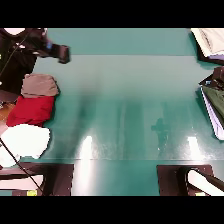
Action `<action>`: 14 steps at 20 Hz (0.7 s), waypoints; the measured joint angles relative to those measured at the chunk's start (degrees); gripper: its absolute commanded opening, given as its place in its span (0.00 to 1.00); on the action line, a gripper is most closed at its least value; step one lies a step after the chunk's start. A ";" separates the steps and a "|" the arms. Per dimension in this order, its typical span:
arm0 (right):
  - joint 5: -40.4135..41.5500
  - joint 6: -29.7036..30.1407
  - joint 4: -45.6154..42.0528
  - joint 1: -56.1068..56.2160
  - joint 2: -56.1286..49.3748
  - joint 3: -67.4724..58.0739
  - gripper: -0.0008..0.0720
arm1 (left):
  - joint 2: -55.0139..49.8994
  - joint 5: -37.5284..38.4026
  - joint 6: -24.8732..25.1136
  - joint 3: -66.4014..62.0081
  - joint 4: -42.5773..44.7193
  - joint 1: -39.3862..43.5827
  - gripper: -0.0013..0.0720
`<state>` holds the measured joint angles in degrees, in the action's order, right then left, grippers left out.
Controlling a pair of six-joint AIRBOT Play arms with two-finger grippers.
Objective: Fold the shirts.
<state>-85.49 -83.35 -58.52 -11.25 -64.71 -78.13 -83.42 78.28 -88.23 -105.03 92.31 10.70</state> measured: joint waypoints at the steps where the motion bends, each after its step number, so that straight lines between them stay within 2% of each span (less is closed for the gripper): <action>1: 0.00 0.02 0.00 0.00 0.00 0.00 0.04 | -0.04 -0.26 -0.81 2.23 1.90 -2.43 1.00; 4: 0.00 0.02 0.00 0.00 0.00 0.00 0.04 | -0.09 -4.96 -2.99 10.86 4.94 -9.27 1.00; 8: 0.00 0.02 0.00 0.00 0.00 0.00 0.04 | -0.46 -16.17 -4.28 22.62 6.60 -16.28 1.00; 14: 0.00 0.00 0.04 0.02 0.00 0.00 0.04 | -4.90 -25.57 -4.59 28.63 6.93 -20.52 0.98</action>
<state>-85.49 -83.35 -58.48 -11.22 -64.71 -78.13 -88.31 52.71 -92.82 -76.40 99.24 -9.82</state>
